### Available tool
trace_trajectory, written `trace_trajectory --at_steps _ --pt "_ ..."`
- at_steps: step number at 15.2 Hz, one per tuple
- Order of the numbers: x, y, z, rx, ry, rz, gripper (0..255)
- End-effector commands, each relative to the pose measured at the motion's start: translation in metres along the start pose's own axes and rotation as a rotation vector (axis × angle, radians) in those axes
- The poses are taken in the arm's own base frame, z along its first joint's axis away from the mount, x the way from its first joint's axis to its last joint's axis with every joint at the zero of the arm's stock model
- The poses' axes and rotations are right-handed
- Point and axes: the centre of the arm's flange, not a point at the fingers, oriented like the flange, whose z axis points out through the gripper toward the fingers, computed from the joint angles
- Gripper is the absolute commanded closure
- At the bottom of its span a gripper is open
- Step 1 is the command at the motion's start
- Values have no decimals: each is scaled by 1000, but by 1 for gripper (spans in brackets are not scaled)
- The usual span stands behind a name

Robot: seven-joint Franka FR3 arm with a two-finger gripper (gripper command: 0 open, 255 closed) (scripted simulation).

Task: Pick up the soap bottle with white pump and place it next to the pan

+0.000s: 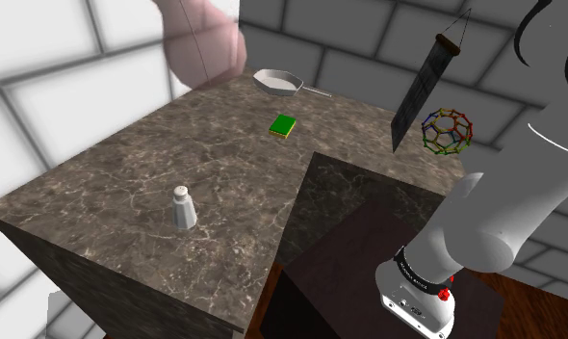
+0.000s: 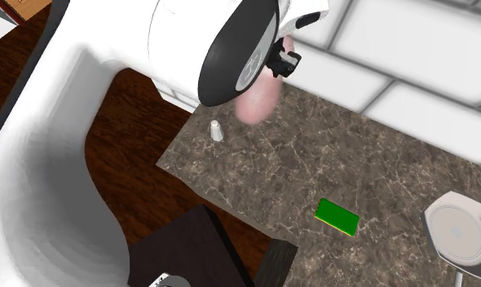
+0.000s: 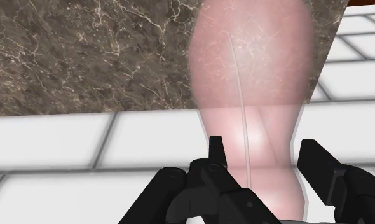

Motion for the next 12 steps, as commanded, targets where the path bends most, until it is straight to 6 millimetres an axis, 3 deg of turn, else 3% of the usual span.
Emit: trace_trajectory --at_steps 1,12 --pt "5 1 -12 0 2 0 255" --pt "29 -2 -65 0 2 0 255"
